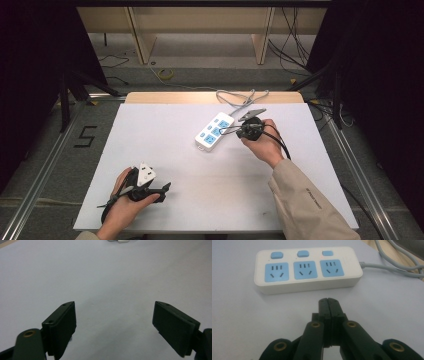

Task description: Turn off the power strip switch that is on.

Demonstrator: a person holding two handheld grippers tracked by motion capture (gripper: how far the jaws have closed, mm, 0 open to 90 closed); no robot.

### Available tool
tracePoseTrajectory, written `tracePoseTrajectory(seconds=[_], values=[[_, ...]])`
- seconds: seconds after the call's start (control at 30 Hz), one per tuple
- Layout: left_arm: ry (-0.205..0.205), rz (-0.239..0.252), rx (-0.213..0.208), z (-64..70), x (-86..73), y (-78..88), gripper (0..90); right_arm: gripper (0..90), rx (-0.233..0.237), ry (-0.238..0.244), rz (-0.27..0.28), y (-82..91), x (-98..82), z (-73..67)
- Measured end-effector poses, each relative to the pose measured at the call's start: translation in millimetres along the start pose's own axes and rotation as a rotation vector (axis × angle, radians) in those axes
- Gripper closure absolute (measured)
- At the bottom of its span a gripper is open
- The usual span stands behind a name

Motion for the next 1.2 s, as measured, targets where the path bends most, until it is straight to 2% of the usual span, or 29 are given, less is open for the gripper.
tracePoseTrajectory(seconds=[0.93, 1.2], values=[[-0.003, -0.004, -0.007, 1.4, 0.2, -0.8, 18.8, 90.0, -0.004, -0.017, -0.016, -14.3, 14.9, 6.2], [-0.007, -0.003, -0.008, 1.4, 0.4, -0.9, 18.8, 90.0, -0.001, -0.01, -0.019, -20.3, 22.4, 5.9]])
Point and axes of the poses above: each handheld gripper's, and its own axes: y roughly backward along the jaws, x roughly out of its top, z roughly to its right, the point moved 8 cm from there along -y, roughly forward along the jaws, and after that the axes turned 2 degrees about x, right-handed, at the moved point
